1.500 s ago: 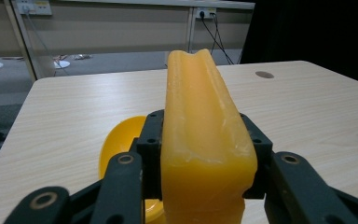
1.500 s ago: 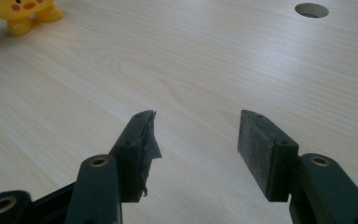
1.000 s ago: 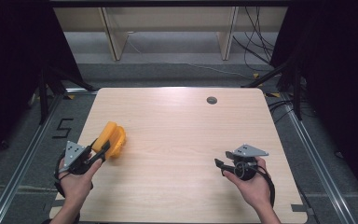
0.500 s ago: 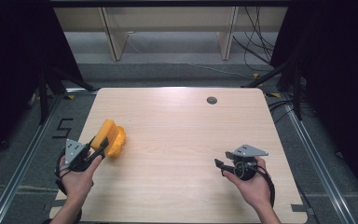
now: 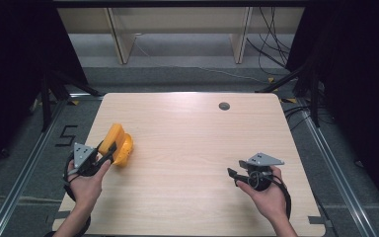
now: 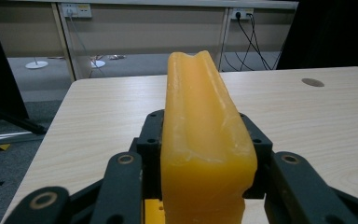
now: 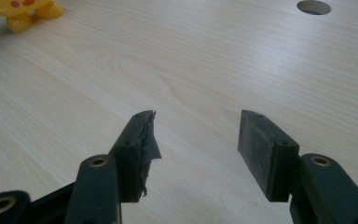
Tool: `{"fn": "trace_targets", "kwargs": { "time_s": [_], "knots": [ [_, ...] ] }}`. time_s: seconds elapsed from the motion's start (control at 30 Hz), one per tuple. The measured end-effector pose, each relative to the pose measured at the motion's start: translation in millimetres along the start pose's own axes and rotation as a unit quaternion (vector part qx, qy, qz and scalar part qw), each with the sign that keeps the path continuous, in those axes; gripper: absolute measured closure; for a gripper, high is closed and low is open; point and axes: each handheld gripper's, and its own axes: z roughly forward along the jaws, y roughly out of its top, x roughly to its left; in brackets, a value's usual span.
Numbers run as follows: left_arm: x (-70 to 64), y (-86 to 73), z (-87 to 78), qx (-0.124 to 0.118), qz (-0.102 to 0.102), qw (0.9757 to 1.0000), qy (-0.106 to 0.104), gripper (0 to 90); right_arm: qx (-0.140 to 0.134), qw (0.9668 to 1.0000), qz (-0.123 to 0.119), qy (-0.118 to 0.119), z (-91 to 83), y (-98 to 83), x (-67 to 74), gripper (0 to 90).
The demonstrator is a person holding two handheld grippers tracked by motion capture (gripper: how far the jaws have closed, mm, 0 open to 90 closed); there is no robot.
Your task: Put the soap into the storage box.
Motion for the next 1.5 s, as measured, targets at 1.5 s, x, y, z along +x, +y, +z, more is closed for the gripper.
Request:
{"fn": "trace_targets", "kwargs": {
  "time_s": [1.5],
  "knots": [
    [1.6, -15.4, 27.7, 0.031, 0.003, 0.9994, 0.011, 60.3, 0.015, 0.9998, -0.003, 0.012, 1.9, -1.0, 0.2, 46.0]
  ]
}}
